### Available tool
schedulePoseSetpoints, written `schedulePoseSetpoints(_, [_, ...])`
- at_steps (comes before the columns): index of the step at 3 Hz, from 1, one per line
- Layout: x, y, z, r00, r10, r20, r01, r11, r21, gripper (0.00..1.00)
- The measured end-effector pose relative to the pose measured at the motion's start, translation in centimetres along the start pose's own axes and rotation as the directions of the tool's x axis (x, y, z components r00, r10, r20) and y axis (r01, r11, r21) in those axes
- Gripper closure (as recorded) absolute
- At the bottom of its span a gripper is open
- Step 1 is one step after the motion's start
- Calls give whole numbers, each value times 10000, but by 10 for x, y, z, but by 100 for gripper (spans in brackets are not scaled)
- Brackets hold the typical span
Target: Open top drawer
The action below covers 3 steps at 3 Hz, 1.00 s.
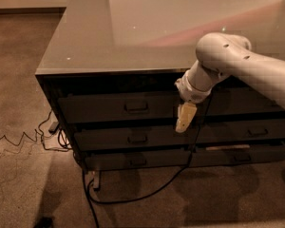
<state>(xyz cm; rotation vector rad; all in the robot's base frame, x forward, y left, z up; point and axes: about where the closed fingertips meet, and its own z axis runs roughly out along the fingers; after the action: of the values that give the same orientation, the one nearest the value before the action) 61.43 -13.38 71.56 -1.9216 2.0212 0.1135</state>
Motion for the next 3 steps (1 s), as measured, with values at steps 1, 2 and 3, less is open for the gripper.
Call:
schedulePoseSetpoints(1, [11, -18, 49, 9969, 756, 233, -764, 9966, 321, 0])
schedulePoseSetpoints(2, [11, -18, 50, 9968, 762, 243, -769, 9965, 326, 0])
schedulePoseSetpoints(3, [11, -17, 55, 9961, 785, 395, -795, 9965, 250, 0])
